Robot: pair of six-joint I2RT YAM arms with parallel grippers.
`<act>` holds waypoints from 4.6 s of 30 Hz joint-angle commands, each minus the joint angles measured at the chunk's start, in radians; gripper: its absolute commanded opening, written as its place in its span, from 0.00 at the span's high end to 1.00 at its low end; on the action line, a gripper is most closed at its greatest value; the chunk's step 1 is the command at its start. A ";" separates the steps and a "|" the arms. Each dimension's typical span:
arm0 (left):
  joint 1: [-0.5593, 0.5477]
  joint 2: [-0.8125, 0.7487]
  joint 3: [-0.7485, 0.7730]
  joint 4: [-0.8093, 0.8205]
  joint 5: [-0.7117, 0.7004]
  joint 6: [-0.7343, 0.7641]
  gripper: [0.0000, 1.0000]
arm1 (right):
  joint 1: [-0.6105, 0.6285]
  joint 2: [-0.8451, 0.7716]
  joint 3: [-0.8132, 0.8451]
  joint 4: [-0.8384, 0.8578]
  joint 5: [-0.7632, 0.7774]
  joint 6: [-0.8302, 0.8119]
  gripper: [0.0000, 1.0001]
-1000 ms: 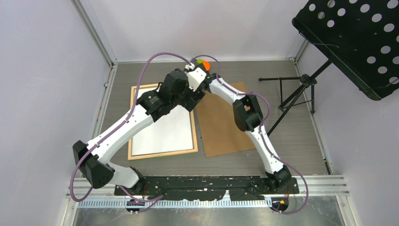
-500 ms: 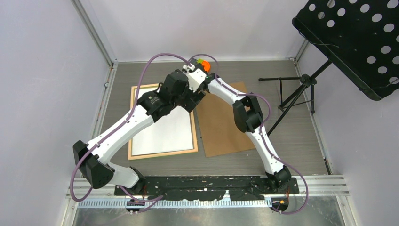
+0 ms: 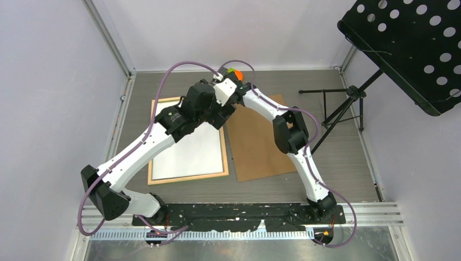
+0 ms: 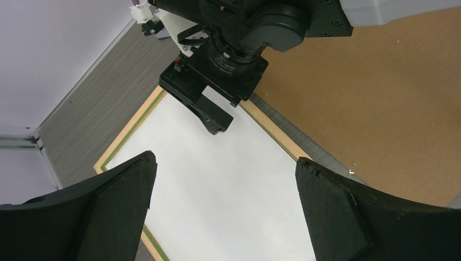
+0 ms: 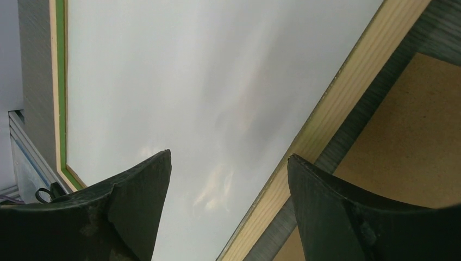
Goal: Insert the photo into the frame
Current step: Turn over the photo from the photo frame, then move the photo frame to the center of the board, then turn over the photo frame item at the center of the board.
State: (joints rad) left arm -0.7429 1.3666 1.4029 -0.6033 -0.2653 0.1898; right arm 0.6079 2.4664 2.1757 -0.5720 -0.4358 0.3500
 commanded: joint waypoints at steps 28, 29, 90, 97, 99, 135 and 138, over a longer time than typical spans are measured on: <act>0.065 -0.193 -0.160 0.121 0.090 -0.181 0.00 | -0.066 -0.681 -0.662 0.134 0.367 -0.342 0.09; 0.066 -0.193 -0.174 0.140 0.089 -0.183 0.00 | -0.077 -0.699 -0.700 0.133 0.373 -0.357 0.09; 0.063 0.563 -0.034 0.111 0.493 -0.638 0.01 | -0.522 -1.151 -1.294 0.311 0.251 -0.422 0.09; 0.063 0.571 -0.046 0.103 0.451 -0.624 0.01 | -0.530 -1.150 -1.295 0.311 0.243 -0.419 0.09; 0.064 0.572 -0.054 0.100 0.435 -0.616 0.01 | -0.532 -1.150 -1.295 0.311 0.239 -0.419 0.09; 0.126 0.557 -0.111 0.201 0.584 -0.675 0.01 | -0.551 -0.995 -1.222 0.246 0.233 -0.380 0.09; 0.126 0.564 -0.109 0.204 0.588 -0.697 0.01 | -0.552 -0.936 -1.181 0.224 0.235 -0.373 0.09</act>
State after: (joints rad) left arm -0.6197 1.9221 1.2980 -0.4435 0.2771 -0.4652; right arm 0.0612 1.4811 0.9154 -0.3325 -0.2043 -0.0452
